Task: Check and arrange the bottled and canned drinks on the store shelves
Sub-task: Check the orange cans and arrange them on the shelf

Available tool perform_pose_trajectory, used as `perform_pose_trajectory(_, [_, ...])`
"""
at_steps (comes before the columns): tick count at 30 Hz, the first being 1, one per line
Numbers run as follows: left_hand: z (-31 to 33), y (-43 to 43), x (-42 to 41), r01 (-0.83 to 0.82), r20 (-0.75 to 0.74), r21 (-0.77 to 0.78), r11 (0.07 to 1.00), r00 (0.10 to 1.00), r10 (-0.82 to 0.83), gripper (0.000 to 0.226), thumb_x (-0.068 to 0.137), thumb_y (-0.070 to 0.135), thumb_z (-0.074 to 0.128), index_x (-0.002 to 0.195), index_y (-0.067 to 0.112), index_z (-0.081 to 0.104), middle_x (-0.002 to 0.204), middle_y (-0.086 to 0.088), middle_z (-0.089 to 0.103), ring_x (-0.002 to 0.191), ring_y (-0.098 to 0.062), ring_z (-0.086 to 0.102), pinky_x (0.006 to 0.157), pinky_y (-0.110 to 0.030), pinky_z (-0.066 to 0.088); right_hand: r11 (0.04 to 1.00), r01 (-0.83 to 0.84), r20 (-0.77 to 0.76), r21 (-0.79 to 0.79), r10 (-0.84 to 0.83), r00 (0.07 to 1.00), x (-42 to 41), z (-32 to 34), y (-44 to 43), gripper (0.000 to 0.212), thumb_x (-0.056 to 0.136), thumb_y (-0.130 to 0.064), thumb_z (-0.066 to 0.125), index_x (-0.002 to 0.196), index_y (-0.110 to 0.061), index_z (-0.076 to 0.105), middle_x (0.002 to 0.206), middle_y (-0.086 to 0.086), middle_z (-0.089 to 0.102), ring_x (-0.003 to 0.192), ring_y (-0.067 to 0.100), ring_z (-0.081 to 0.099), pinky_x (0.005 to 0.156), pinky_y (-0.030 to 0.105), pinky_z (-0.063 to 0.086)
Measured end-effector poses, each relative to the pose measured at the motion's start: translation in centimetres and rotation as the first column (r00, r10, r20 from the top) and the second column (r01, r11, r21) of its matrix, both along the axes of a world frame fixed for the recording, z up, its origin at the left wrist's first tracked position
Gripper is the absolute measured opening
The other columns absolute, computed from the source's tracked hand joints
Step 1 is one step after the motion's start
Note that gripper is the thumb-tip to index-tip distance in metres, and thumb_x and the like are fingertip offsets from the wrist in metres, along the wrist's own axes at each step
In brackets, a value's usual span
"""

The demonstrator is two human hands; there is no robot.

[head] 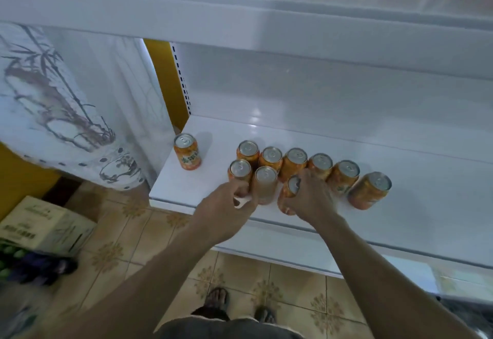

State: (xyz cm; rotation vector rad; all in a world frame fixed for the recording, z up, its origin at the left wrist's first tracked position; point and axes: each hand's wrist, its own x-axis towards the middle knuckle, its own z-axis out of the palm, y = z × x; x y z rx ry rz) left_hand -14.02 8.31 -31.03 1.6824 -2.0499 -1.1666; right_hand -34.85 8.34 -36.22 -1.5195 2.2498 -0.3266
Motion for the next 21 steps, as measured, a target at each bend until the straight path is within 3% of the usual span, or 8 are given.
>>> perform_pose_trajectory(8, [-2.0, -0.1, 0.3, -0.06, 0.094, 0.057, 0.997, 0.994, 0.055, 0.038, 0.096, 0.046, 0.058, 0.131, 0.034, 0.053, 0.111, 0.019, 0.055, 0.1, -0.004, 0.057, 0.09, -0.03, 0.051, 0.999, -0.032, -0.033, 0.036, 0.033, 0.999, 0.3, -2.1, -2.1, 0.07, 0.08, -0.028, 0.076, 0.138, -0.011, 0.039, 0.133, 0.009, 0.044, 0.121, 0.031, 0.053, 0.088, 0.039, 0.046])
perform_pose_trajectory(13, [-3.2, -1.9, 1.8, -0.053, 0.157, 0.063, 0.997, 0.987, 0.043, 0.041, 0.096, 0.047, 0.057, 0.133, 0.031, 0.052, 0.114, 0.017, 0.056, 0.102, -0.009, 0.058, 0.09, -0.03, 0.051, 0.995, -0.026, -0.084, 0.097, 0.034, 0.996, 0.4, -0.4, -2.1, 0.068, 0.082, -0.031, 0.074, 0.138, -0.015, 0.04, 0.136, 0.008, 0.045, 0.125, 0.03, 0.049, 0.083, 0.037, 0.044])
perform_pose_trajectory(16, [-3.7, -3.4, 3.8, -0.079, 0.17, 0.085, 0.993, 0.983, 0.064, 0.044, 0.096, 0.049, 0.057, 0.135, 0.031, 0.051, 0.119, 0.015, 0.058, 0.104, -0.011, 0.059, 0.094, -0.034, 0.052, 0.999, -0.045, -0.197, -0.004, 0.044, 0.979, 1.9, 2.2, -3.0, 0.055, 0.088, -0.033, 0.065, 0.138, -0.019, 0.047, 0.138, 0.005, 0.049, 0.127, 0.028, 0.046, 0.091, 0.039, 0.044])
perform_pose_trajectory(21, [-3.6, -5.9, 9.0, -0.132, 0.179, 0.082, 0.988, 0.977, 0.116, 0.046, 0.096, 0.049, 0.055, 0.137, 0.029, 0.05, 0.129, 0.012, 0.059, 0.107, -0.014, 0.062, 0.094, -0.033, 0.053, 0.974, -0.172, -0.022, -0.146, 0.17, 0.985, 11.1, 4.2, -7.7, 0.053, 0.091, -0.034, 0.066, 0.141, -0.023, 0.049, 0.14, 0.001, 0.052, 0.128, 0.026, 0.049, 0.102, 0.041, 0.045])
